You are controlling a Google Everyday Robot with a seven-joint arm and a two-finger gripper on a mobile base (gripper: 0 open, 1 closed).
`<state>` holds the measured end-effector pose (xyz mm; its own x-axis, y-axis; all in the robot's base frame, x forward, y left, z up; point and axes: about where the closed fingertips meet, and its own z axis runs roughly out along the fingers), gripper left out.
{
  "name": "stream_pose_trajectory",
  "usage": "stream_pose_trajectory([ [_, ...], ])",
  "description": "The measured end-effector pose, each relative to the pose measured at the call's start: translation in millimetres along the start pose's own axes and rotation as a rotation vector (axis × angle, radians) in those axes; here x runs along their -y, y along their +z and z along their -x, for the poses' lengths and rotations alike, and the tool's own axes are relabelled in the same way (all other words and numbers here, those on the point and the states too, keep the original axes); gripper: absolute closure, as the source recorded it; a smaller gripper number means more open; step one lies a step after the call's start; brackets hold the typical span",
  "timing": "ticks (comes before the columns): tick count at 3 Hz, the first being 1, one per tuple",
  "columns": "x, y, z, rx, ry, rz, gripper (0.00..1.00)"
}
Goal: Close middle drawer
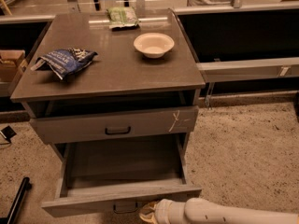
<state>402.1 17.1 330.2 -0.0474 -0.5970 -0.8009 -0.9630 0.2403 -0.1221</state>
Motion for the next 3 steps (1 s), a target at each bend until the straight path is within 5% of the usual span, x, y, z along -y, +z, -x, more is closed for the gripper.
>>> stream_pose_trajectory([
  [1,1.3,0.8,0.0,0.003,-0.001,-0.006,0.06],
  [3,1.3,0.9,0.0,0.003,-0.001,-0.005,0.0],
])
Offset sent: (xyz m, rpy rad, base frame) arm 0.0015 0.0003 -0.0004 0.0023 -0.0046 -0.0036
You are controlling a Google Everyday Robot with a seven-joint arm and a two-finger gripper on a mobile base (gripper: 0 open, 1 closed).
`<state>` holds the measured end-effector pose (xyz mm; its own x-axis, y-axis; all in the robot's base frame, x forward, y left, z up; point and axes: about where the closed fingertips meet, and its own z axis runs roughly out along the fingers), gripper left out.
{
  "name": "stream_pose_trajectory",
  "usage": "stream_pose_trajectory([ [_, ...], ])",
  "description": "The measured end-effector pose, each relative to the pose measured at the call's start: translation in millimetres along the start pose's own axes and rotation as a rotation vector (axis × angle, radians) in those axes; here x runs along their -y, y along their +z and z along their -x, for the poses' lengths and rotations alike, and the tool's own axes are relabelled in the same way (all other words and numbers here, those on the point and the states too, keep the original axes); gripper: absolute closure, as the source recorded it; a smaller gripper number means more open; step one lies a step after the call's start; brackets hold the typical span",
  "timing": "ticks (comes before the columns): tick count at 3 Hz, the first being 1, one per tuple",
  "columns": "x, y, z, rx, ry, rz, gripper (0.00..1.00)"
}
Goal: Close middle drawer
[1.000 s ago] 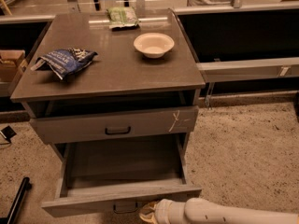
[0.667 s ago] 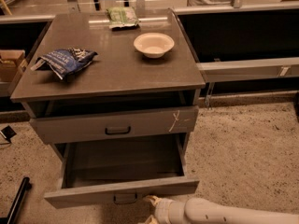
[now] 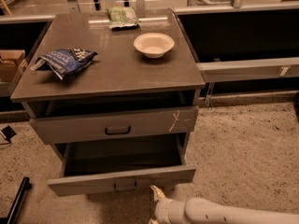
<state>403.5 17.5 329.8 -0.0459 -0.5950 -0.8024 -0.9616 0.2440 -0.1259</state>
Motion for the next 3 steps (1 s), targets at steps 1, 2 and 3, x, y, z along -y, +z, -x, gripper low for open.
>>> stream_pose_trajectory([
  [1,5,1,6,0.031,-0.01,-0.001,0.13],
  [2,28,12,20,0.123,-0.071,-0.009,0.36],
  [3,72,16,29,0.196,-0.136,-0.062,0.59],
])
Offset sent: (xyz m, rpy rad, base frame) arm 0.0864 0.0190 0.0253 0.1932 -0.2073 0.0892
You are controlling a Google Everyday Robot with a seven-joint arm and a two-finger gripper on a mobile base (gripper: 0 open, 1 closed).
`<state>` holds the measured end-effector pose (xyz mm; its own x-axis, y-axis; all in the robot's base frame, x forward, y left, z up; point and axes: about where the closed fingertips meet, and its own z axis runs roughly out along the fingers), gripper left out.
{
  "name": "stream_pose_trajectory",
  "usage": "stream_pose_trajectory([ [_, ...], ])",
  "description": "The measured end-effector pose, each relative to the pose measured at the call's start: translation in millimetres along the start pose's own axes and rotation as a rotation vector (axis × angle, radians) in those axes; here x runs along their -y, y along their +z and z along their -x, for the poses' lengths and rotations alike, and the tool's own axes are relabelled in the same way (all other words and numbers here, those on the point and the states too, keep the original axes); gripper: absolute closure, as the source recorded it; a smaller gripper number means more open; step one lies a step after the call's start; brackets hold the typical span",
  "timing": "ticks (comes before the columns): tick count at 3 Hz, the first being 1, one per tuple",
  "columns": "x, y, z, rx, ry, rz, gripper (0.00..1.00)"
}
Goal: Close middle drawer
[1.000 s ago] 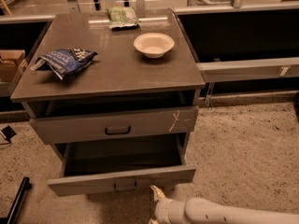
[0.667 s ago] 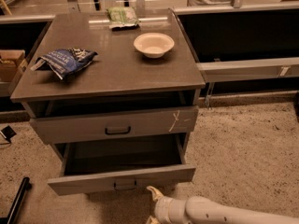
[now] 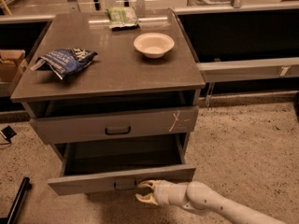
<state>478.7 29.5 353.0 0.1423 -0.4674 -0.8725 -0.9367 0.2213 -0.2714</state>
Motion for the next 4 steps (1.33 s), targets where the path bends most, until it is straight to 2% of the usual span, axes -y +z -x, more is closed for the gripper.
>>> stream_pose_trajectory([
  [1,40.0,0.4,-1.1,0.007,-0.046,-0.069,0.57],
  [3,48.0,-0.1,-1.9,0.005,-0.052,-0.084,0.1],
  [4,47.9,-0.1,-1.8,0.005,-0.052,-0.084,0.0],
])
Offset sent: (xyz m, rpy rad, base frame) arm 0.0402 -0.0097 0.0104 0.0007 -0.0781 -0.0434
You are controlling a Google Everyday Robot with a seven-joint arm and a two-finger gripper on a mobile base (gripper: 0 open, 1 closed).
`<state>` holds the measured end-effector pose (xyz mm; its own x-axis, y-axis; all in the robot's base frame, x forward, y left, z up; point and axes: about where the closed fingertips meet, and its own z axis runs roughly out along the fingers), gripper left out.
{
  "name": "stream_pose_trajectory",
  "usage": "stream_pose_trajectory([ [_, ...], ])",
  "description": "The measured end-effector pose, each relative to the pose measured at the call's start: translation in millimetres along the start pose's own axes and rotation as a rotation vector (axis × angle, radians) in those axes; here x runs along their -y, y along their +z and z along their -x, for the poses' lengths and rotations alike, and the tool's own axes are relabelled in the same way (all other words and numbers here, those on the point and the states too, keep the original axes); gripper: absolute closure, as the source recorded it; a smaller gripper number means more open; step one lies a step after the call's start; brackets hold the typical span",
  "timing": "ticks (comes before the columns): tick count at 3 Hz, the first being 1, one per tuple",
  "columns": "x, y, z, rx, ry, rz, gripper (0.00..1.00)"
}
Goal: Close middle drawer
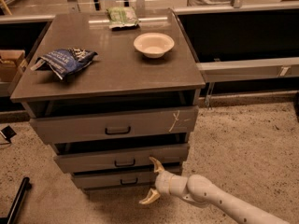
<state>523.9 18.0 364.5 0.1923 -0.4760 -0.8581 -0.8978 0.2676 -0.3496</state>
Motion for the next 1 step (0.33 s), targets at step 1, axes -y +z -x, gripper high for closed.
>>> stream_pose_trajectory([
  [1,0.0,0.0,0.0,0.0,0.0,0.0,0.0],
])
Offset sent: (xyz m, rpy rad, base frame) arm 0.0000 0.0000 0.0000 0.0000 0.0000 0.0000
